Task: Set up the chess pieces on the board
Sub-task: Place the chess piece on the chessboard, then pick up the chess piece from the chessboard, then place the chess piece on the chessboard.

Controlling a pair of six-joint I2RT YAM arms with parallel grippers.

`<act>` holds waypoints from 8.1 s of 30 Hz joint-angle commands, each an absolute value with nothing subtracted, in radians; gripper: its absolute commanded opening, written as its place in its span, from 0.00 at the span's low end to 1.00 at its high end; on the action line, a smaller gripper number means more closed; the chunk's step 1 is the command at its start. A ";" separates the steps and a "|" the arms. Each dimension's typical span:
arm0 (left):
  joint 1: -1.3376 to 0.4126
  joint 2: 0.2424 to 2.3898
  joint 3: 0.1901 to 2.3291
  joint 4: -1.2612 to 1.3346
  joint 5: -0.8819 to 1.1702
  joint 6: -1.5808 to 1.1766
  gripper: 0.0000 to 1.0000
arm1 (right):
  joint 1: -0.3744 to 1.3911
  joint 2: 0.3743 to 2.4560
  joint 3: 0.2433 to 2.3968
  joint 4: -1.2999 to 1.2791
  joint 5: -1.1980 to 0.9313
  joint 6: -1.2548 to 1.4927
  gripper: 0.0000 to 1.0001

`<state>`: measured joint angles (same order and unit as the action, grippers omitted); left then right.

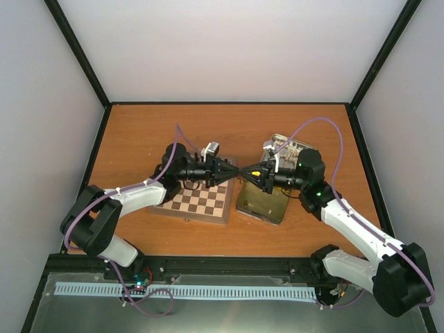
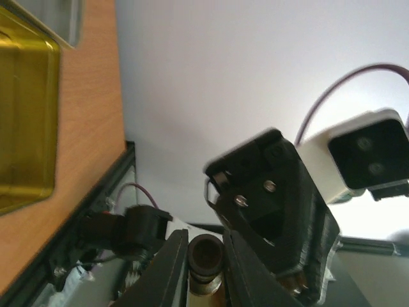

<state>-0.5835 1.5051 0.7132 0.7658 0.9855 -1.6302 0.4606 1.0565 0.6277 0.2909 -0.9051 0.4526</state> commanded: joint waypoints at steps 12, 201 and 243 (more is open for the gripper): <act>-0.549 1.239 0.794 -0.193 -0.224 -0.634 0.05 | 0.465 0.886 0.557 0.096 -0.751 0.374 0.05; -0.479 1.788 1.558 -0.822 0.073 -0.347 0.11 | 0.799 0.985 0.567 -0.125 0.411 0.751 0.50; -0.534 2.139 1.744 -0.822 -0.057 -0.356 0.15 | 0.787 0.920 0.540 -0.157 0.401 0.762 0.50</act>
